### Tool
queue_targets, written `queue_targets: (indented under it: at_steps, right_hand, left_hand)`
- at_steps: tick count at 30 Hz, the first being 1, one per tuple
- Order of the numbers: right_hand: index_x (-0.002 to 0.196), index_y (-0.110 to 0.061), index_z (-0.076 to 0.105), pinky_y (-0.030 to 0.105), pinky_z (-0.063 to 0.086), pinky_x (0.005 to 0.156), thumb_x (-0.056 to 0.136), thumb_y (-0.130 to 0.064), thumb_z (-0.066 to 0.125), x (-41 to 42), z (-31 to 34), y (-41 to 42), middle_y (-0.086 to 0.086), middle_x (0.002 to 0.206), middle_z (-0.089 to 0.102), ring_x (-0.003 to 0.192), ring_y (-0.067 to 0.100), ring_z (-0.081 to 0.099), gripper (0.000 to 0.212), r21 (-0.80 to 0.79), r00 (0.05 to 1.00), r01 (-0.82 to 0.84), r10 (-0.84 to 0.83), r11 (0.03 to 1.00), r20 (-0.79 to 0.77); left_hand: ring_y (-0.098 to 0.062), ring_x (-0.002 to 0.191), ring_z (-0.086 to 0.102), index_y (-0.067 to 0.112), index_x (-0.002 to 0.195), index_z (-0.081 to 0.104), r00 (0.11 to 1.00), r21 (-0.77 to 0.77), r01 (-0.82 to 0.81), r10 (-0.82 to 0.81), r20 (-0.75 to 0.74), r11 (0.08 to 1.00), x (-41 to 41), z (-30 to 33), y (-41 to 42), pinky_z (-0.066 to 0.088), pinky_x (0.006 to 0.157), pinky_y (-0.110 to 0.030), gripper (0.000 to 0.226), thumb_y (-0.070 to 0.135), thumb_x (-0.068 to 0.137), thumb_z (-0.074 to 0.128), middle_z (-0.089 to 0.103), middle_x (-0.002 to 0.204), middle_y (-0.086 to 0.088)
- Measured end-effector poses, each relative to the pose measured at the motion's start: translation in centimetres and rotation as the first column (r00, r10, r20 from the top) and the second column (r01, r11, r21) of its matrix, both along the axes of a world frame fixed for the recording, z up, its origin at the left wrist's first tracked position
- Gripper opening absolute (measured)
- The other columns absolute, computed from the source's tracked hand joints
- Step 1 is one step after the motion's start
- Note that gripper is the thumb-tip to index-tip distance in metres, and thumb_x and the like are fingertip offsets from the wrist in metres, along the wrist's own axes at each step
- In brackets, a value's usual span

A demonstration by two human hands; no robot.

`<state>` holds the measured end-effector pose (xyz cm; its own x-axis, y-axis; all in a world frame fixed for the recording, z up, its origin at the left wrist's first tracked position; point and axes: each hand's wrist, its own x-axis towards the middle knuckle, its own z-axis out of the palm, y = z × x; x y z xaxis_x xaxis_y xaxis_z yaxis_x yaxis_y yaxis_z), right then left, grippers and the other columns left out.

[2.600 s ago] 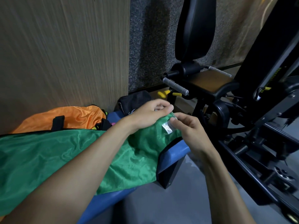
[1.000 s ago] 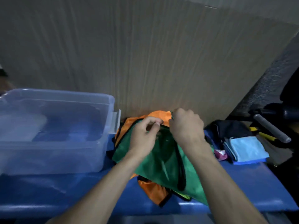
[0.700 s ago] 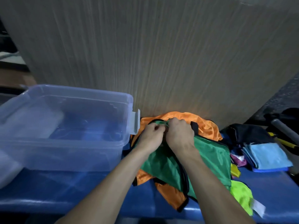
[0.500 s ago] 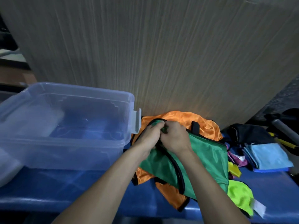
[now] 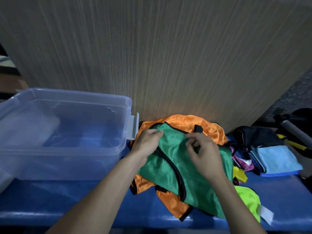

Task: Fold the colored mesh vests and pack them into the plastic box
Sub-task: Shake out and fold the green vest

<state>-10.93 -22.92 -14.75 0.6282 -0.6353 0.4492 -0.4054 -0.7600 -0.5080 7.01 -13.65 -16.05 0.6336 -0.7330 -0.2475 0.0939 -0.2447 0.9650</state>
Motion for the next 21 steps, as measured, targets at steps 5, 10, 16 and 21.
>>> queue_targets:
  at_steps: [5, 10, 16, 21]
  right_hand:
    - [0.109, -0.019, 0.072, 0.025, 0.042, 0.081, 0.089, -0.008, 0.073, -2.2, -1.8, -1.4, -0.012, 0.099, 0.062, 0.094, 0.012, 0.052, 0.023, -0.129, 0.998, 0.037, -0.043, 0.991, -0.045]
    - [0.108, -0.018, 0.073, 0.025, 0.038, 0.083, 0.088, -0.009, 0.074, -3.0, -1.9, -2.6, -0.01, 0.101, 0.062, 0.095, 0.015, 0.051, 0.022, -0.177, 0.999, 0.028, -0.036, 0.984, -0.04]
    - [0.111, -0.027, 0.07, 0.046, 0.041, 0.084, 0.088, -0.037, 0.075, -5.3, -2.0, -4.9, -0.008, 0.108, 0.06, 0.103, 0.023, 0.049, 0.025, -0.12, 0.965, 0.18, -0.199, 0.976, -0.169]
    - [0.109, -0.027, 0.069, 0.043, 0.043, 0.085, 0.084, -0.044, 0.078, -6.4, -1.2, -6.0, -0.01, 0.106, 0.058, 0.104, 0.018, 0.056, 0.032, -0.036, 0.977, 0.134, -0.138, 0.99, -0.16]
  left_hand:
    - [-0.016, 0.07, 0.053, 0.021, 0.072, 0.057, 0.983, 0.009, -0.018, 0.016, 0.182, 1.0, 0.6, -0.3, -1.3, 0.038, 0.072, -0.033, 0.038, 0.053, 0.092, 0.062, 0.054, 0.073, 0.004]
    - [-0.02, 0.072, 0.065, 0.018, 0.083, 0.065, 0.885, -0.061, -0.176, 0.185, 0.427, 0.983, 1.0, -0.9, -2.0, 0.049, 0.069, -0.035, 0.027, 0.037, 0.101, 0.056, 0.07, 0.076, -0.002]
    - [-0.02, 0.063, 0.052, 0.017, 0.076, 0.051, 0.824, 0.062, -0.252, 0.18, 0.537, 0.966, 1.9, -1.1, -2.5, 0.031, 0.055, -0.034, 0.036, 0.032, 0.107, 0.044, 0.054, 0.066, 0.0]
    - [-0.026, 0.077, 0.059, 0.027, 0.077, 0.046, 0.813, 0.085, -0.265, 0.175, 0.555, 0.961, 2.1, -2.1, -3.0, 0.04, 0.064, -0.036, 0.032, 0.033, 0.107, 0.038, 0.061, 0.081, -0.002]
